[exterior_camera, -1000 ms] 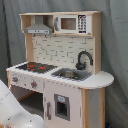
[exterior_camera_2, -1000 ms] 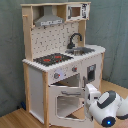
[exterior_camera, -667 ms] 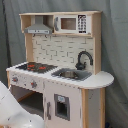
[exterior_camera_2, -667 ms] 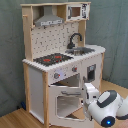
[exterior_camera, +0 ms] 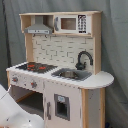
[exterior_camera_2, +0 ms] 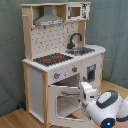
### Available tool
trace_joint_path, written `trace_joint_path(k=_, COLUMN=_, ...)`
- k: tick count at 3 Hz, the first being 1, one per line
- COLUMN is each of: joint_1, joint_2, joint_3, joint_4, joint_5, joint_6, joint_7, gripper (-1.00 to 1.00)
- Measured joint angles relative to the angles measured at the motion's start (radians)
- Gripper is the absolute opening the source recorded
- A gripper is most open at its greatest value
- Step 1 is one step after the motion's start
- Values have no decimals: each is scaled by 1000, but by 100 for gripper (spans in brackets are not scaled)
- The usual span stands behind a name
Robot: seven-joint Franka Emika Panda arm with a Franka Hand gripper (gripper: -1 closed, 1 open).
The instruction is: Play with the kitchen
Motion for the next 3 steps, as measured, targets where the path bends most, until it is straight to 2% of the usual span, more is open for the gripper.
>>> trace_joint_path(k=1, joint_1=0, joint_2=-14, joint_3=-1, joint_4=56, joint_5=-35, joint_6=-12, joint_7=-93, gripper=100)
trace_joint_path(k=3, joint_1=0, joint_2=-15, joint_3=-6, joint_4=129, joint_5=-89, joint_6=-17, joint_7=-281, gripper=100)
